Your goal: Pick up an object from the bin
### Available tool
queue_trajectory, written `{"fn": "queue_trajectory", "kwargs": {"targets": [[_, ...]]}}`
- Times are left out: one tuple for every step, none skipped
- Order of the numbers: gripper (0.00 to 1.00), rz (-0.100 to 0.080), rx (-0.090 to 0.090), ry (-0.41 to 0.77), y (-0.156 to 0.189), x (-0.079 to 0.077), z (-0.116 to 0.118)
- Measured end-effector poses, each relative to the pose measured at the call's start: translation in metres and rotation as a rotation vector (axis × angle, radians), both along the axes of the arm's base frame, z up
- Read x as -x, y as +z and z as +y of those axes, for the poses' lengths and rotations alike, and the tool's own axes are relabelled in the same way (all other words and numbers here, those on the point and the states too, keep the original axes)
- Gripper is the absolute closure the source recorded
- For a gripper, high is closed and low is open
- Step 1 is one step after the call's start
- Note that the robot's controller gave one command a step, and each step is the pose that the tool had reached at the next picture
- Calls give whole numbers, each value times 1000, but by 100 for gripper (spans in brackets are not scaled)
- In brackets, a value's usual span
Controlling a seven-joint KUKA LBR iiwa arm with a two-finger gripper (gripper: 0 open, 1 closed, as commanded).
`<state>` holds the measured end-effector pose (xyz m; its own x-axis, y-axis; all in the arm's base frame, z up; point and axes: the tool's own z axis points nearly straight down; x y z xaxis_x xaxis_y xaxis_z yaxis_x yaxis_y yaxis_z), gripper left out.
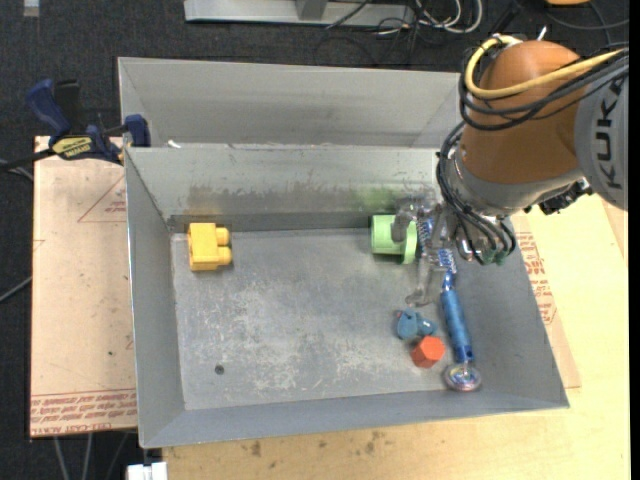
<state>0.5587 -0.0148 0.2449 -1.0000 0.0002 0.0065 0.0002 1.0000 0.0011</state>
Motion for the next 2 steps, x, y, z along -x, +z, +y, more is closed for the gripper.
{"fn": "queue_trajectory", "kwargs": {"targets": [[0,-1,-1,241,-130,14,-91],[0,-6,0,684,-173,33,-54]]}}
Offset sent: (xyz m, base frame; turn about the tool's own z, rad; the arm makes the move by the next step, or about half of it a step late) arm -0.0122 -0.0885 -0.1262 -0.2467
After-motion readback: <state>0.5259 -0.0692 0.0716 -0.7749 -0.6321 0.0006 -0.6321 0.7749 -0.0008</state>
